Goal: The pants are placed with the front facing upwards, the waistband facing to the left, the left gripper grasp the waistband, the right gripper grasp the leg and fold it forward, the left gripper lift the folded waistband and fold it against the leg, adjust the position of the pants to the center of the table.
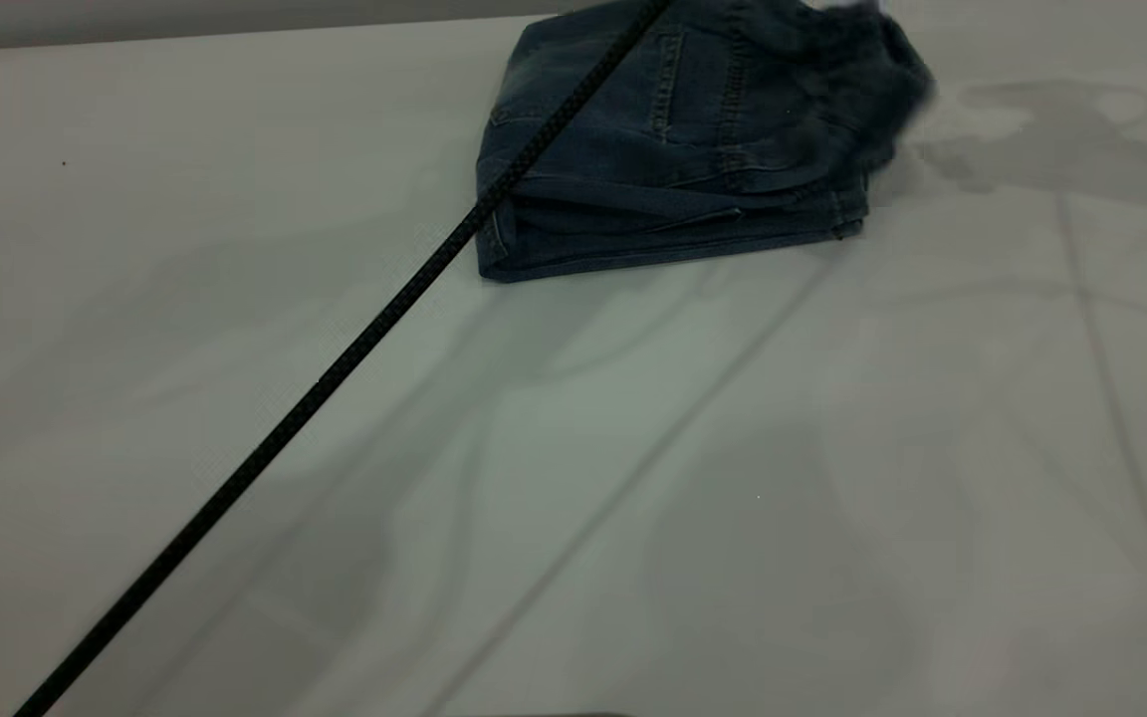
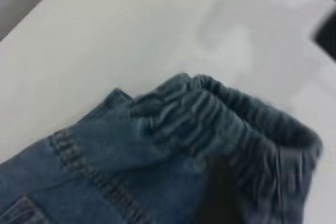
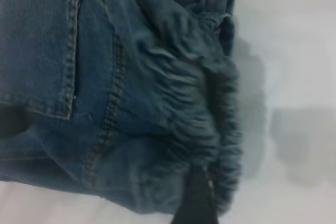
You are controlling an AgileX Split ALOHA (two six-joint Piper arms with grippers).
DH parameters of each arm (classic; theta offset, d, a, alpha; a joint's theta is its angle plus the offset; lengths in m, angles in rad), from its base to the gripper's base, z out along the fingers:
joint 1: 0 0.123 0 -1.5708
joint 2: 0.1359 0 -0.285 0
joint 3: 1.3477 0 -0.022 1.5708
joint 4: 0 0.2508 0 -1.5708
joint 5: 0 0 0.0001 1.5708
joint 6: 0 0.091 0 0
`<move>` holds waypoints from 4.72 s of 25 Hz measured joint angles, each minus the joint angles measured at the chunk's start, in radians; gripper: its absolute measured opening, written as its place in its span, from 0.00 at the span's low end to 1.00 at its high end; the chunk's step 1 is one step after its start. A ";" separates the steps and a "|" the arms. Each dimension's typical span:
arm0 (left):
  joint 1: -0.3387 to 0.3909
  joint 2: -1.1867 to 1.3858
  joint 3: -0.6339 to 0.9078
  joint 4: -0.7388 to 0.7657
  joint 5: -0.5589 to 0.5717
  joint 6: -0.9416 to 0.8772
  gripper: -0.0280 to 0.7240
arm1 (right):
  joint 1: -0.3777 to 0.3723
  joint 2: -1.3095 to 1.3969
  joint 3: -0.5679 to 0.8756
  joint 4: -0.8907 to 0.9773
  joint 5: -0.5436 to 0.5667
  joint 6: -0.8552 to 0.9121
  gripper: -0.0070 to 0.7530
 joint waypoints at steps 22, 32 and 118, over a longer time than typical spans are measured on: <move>0.045 0.203 -0.108 0.536 0.035 -0.524 0.79 | -0.001 0.000 0.000 0.101 0.051 -0.054 0.70; 0.045 0.252 -0.111 0.502 0.059 -0.522 0.79 | -0.001 0.000 0.000 0.104 0.052 -0.060 0.70; 0.043 -0.886 0.110 0.614 0.587 -0.626 0.79 | -0.001 -1.099 -0.139 -0.141 0.415 0.240 0.70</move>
